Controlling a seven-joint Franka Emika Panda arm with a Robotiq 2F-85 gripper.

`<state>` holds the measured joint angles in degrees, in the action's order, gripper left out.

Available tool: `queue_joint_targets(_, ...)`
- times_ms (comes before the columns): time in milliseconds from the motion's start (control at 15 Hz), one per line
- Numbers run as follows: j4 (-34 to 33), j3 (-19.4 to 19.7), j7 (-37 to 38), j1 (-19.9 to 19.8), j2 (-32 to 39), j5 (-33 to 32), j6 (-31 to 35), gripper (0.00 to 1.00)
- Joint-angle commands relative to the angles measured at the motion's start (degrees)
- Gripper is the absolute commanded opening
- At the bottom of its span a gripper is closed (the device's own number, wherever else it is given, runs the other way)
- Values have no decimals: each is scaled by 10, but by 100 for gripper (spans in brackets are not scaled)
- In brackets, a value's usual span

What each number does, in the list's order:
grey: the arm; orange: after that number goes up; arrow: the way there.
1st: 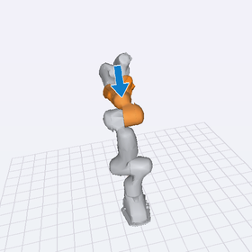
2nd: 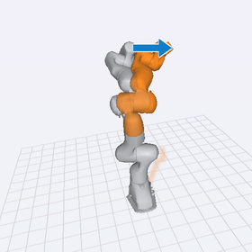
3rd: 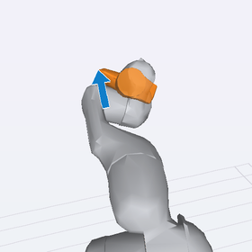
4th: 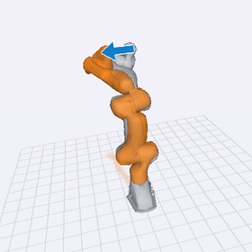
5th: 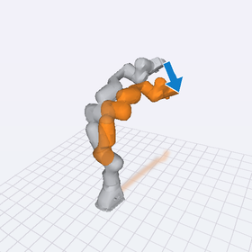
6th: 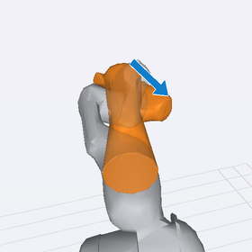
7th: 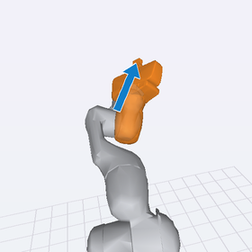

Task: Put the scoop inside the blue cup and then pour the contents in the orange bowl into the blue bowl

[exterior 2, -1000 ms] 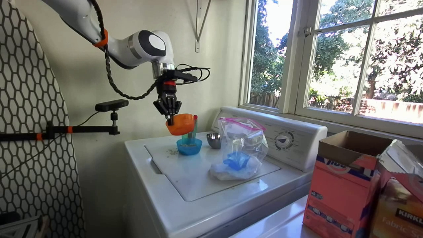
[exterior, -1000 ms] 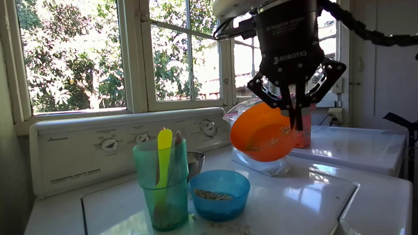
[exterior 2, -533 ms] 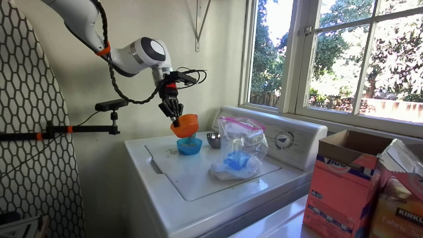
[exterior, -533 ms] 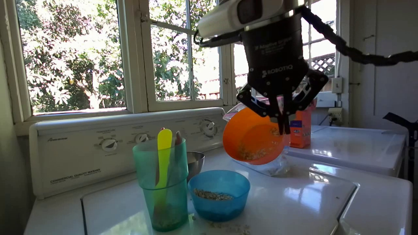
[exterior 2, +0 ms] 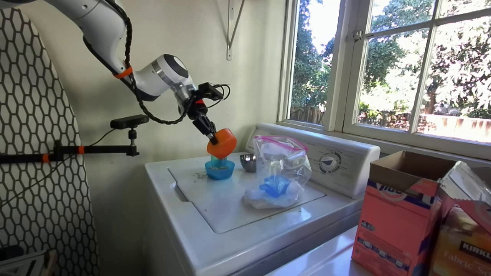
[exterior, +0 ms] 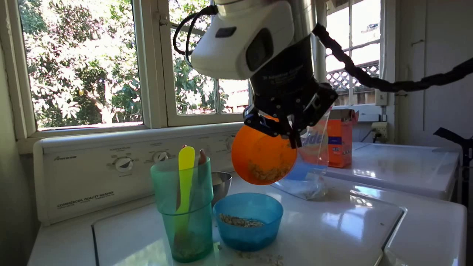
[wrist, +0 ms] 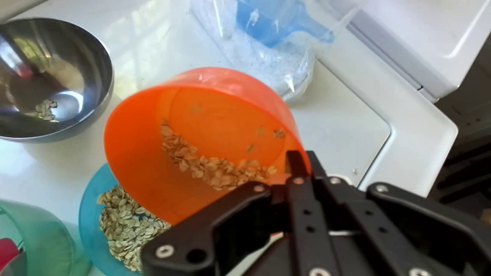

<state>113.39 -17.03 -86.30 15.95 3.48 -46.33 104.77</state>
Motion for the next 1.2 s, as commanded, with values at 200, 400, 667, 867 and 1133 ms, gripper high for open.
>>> queue_joint_targets(200, -5, -25, 8, 38, 18, -95, -102, 1)
queue_joint_targets(400, -5, -35, 10, 49, 27, -131, -122, 1)
queue_joint_targets(667, -6, -42, 9, 60, 50, -178, -151, 1)
queue_joint_targets(867, -7, -40, 26, 62, 68, -207, -150, 1)
queue_joint_targets(1133, -13, -38, 61, 63, 95, -261, -144, 1)
